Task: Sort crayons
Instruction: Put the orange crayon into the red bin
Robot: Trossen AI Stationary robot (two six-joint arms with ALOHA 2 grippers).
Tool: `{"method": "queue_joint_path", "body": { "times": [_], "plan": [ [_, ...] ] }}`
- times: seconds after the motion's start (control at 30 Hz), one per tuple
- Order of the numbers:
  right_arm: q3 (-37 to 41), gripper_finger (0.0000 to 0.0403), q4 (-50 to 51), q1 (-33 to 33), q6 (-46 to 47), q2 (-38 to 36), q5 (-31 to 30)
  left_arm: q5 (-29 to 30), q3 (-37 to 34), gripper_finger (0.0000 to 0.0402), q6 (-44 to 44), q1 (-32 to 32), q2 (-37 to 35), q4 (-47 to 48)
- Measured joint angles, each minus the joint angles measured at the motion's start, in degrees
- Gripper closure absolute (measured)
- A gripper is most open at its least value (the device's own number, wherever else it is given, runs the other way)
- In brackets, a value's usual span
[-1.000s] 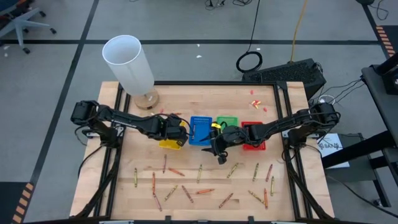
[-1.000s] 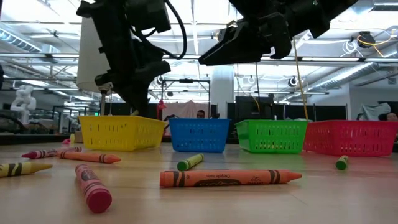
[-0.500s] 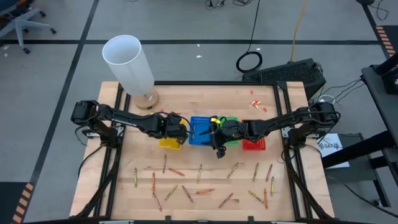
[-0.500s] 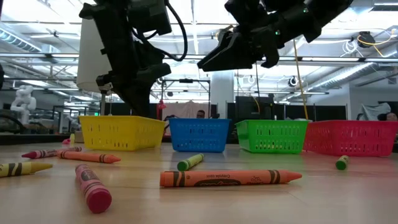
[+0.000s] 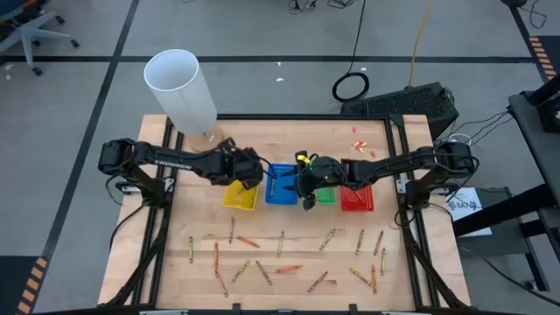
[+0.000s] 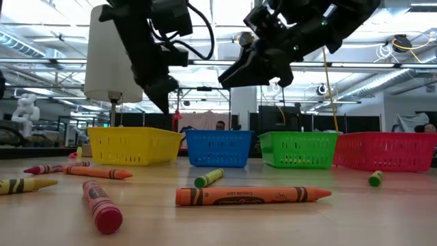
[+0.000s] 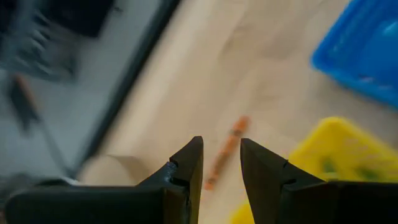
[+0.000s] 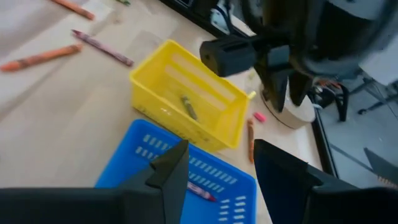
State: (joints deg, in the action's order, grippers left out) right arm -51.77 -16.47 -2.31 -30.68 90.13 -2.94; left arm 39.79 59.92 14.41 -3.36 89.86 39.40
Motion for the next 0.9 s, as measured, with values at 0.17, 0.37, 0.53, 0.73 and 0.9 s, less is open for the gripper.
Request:
{"method": "queue_joint_path", "body": {
  "times": [0.17,0.37,0.53,0.73,0.9],
  "plan": [
    [0.0,0.0236,0.0,-2.1,1.57,0.0,0.0,8.47,-0.08,0.03,-3.32,-1.48,0.0,-0.12],
    [0.0,0.0236,0.0,-4.72,4.68,0.0,0.0,9.78,-0.37,0.03,-9.93,-5.59,0.0,-1.84],
    [0.0,0.0236,0.0,-7.43,8.11,0.0,-0.03,3.03,-0.39,0.03,-15.06,-10.61,-0.02,-3.59],
    [0.0,0.0236,-0.68,-9.59,9.84,0.0,-0.02,-11.27,-2.12,0.03,-23.37,-18.71,-0.02,-12.0],
    [0.0,0.0236,-0.83,-10.44,9.97,0.0,-0.01,-23.78,-2.93,0.03,-25.27,-26.57,-0.02,-15.56]
  ]
}}
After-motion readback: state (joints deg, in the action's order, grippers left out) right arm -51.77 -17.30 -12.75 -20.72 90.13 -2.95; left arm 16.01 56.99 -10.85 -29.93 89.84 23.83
